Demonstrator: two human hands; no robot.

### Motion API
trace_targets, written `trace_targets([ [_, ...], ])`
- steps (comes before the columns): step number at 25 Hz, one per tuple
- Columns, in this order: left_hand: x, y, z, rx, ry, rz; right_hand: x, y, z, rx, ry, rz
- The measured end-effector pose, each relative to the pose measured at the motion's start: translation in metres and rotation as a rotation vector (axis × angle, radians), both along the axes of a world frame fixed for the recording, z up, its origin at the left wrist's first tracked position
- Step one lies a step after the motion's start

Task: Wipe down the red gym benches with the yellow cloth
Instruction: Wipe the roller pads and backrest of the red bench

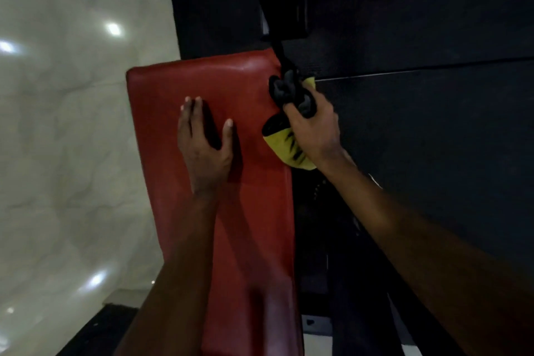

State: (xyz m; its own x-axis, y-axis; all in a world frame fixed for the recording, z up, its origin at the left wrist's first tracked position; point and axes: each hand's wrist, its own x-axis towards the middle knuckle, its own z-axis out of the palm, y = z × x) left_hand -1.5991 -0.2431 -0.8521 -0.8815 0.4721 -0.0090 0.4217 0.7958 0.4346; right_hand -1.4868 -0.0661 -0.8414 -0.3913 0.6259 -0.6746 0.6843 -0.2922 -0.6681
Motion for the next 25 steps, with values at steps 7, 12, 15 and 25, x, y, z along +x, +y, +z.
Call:
trace_targets([
  [7,0.087,-0.038,0.017,-0.107,-0.151,-0.035,0.069,-0.053,0.016,0.021,-0.011,0.205],
  [12,0.077,-0.042,0.018,-0.079,-0.234,-0.054,0.023,-0.032,0.006,0.097,0.034,0.046],
  [15,0.073,-0.048,0.026,-0.183,-0.246,-0.102,0.026,-0.033,0.007,0.094,0.049,0.051],
  [25,0.068,-0.063,0.032,-0.305,-0.447,-0.083,0.093,-0.079,0.010,-0.010,-0.008,0.165],
])
